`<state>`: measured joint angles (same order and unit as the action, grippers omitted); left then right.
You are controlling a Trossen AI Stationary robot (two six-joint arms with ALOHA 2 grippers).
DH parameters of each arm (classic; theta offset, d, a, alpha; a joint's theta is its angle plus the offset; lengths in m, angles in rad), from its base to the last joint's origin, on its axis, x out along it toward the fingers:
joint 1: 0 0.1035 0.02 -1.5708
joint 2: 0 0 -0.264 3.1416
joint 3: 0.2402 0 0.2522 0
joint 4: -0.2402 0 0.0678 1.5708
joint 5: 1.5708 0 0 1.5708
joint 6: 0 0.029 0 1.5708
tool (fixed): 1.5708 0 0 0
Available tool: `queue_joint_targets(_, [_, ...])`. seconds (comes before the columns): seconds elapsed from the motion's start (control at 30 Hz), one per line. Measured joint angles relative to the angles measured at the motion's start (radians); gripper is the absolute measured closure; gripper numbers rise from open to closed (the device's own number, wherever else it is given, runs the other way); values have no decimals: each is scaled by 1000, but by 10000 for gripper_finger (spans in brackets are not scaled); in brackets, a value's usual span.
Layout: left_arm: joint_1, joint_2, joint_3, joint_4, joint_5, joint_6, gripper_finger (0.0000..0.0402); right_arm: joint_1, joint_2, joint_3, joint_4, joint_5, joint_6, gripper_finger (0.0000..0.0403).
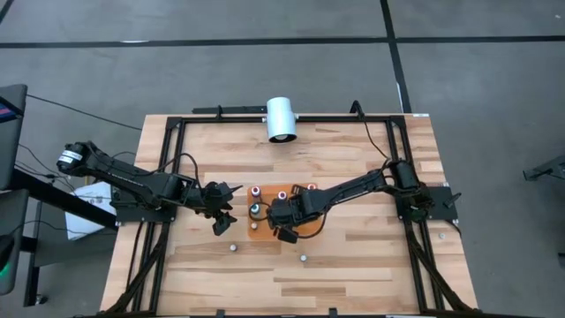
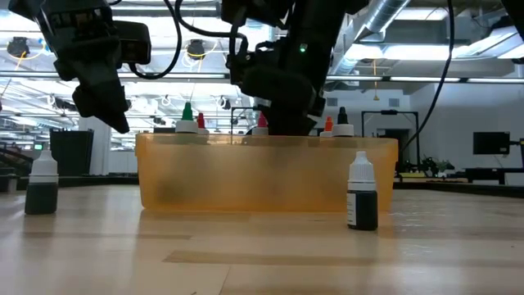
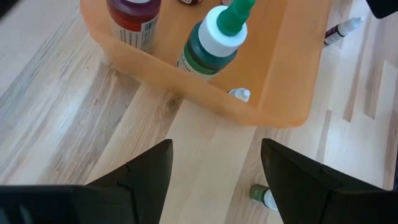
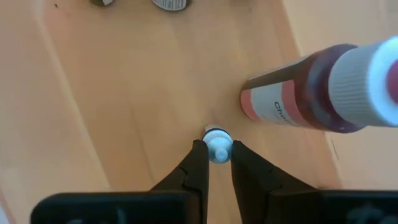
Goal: Pick & Place food coloring
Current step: Put the small brown food coloring bottle into the orange container, then put the small purple food coloring bottle into the orange container
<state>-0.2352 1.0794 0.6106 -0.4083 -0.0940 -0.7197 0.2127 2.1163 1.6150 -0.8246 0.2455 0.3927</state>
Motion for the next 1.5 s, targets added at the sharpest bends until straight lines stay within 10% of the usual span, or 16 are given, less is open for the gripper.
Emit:
queue_joint_targets(0.7, [0, 0, 0, 1, 0, 0, 165, -1, -12, 17, -17, -16, -52, 225])
queue_joint_targets(1.5, [-1, 0, 0, -3, 34, 35, 165, 126, -12, 358, -473, -140, -54, 242])
